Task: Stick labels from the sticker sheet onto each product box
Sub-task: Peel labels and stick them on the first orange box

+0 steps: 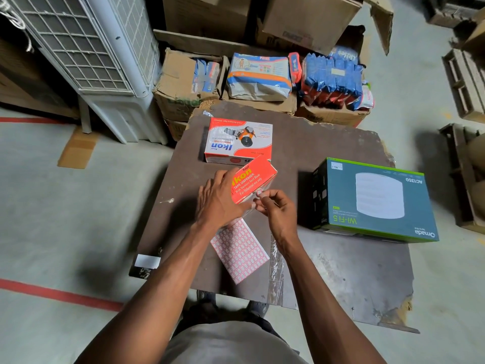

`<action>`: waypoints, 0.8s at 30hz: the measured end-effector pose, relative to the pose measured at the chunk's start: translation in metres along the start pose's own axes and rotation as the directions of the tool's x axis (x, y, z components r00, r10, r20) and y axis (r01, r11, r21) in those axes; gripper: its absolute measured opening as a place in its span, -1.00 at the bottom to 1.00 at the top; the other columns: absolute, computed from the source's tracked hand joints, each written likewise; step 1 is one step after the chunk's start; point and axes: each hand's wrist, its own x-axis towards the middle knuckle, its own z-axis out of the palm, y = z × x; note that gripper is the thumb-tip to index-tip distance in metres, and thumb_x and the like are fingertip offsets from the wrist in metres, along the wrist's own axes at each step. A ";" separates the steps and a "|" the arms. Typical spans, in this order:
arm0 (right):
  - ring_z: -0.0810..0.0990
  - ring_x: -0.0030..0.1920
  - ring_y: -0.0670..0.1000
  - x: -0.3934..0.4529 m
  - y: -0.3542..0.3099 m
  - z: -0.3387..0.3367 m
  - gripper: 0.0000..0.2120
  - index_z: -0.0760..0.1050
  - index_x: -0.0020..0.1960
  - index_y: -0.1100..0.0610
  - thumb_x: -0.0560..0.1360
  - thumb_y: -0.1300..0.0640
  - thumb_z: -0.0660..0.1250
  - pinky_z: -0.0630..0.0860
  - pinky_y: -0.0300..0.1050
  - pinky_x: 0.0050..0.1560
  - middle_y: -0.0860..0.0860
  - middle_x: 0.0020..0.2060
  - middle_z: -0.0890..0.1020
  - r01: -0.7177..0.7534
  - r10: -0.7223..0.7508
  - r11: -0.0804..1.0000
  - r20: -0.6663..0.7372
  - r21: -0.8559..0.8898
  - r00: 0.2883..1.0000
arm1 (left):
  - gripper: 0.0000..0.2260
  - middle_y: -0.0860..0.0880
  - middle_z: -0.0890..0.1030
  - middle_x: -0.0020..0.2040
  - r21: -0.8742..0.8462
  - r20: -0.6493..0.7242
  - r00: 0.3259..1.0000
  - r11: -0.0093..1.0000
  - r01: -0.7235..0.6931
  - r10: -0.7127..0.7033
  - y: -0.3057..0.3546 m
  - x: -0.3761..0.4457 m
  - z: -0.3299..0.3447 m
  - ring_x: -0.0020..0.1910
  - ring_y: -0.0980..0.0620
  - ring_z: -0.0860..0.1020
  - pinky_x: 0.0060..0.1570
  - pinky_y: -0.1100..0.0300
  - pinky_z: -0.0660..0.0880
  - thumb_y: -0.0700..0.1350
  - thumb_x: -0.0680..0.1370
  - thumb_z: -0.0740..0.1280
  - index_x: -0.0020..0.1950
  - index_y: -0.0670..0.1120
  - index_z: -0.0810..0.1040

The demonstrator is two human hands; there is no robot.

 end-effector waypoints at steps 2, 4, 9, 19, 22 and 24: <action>0.72 0.01 0.18 0.001 0.000 -0.001 -0.89 0.60 -0.03 0.13 0.64 0.22 0.33 0.68 0.00 0.11 0.14 -0.05 0.71 -0.003 0.003 1.000 0.006 -0.006 1.000 | -0.13 -0.02 0.45 0.37 0.013 -0.055 0.998 1.000 0.005 -0.004 0.002 -0.001 0.003 0.28 -0.07 0.52 0.22 -0.01 0.40 0.33 0.32 0.53 0.52 0.08 0.27; 0.71 0.03 0.17 0.002 -0.002 -0.001 -0.88 0.60 -0.06 0.11 0.64 0.23 0.34 0.67 0.00 0.11 0.13 -0.04 0.71 -0.012 0.012 1.000 0.017 0.001 1.000 | -0.18 -0.02 0.49 0.34 0.021 -0.090 0.996 1.000 -0.008 0.010 0.004 -0.001 0.005 0.25 -0.07 0.54 0.22 0.00 0.39 0.30 0.34 0.53 0.49 0.06 0.31; 0.72 0.02 0.15 0.004 -0.006 -0.005 -0.88 0.62 -0.05 0.12 0.64 0.21 0.34 0.67 -0.06 0.09 0.13 -0.06 0.72 -0.044 0.043 0.999 0.038 0.019 0.998 | -0.24 0.00 0.54 0.29 -0.007 -0.096 0.995 1.000 -0.019 0.018 0.005 0.003 0.007 0.23 -0.03 0.56 0.24 -0.04 0.44 0.30 0.35 0.51 0.45 0.05 0.37; 0.69 -0.09 0.12 0.008 -0.004 -0.004 -0.89 0.65 -0.06 0.18 0.62 0.22 0.37 0.66 -0.11 -0.01 0.18 -0.10 0.72 -0.079 0.079 0.997 0.044 -0.004 0.996 | -0.22 -0.05 0.52 0.32 0.008 -0.103 0.994 0.999 -0.038 0.039 0.003 0.002 0.010 0.27 -0.07 0.54 0.25 -0.01 0.42 0.27 0.37 0.52 0.48 0.01 0.35; 0.70 -0.10 0.10 0.009 -0.003 -0.001 -0.87 0.66 -0.09 0.18 0.61 0.17 0.40 0.64 -0.10 -0.01 0.15 -0.13 0.73 -0.090 0.091 0.996 0.052 -0.023 0.995 | -0.23 -0.05 0.53 0.31 0.022 -0.122 0.991 0.998 -0.050 0.053 0.003 0.000 0.010 0.23 -0.08 0.54 0.20 -0.01 0.44 0.27 0.36 0.51 0.48 0.01 0.36; 0.72 -0.07 0.15 0.010 -0.001 0.000 -0.86 0.67 -0.10 0.16 0.59 0.13 0.42 0.67 -0.03 0.04 0.13 -0.15 0.74 -0.097 0.099 0.994 0.039 -0.055 0.994 | -0.23 -0.06 0.52 0.31 0.028 -0.123 0.991 0.998 -0.054 0.057 0.004 -0.001 0.010 0.22 -0.09 0.54 0.19 -0.02 0.44 0.25 0.36 0.52 0.48 0.00 0.36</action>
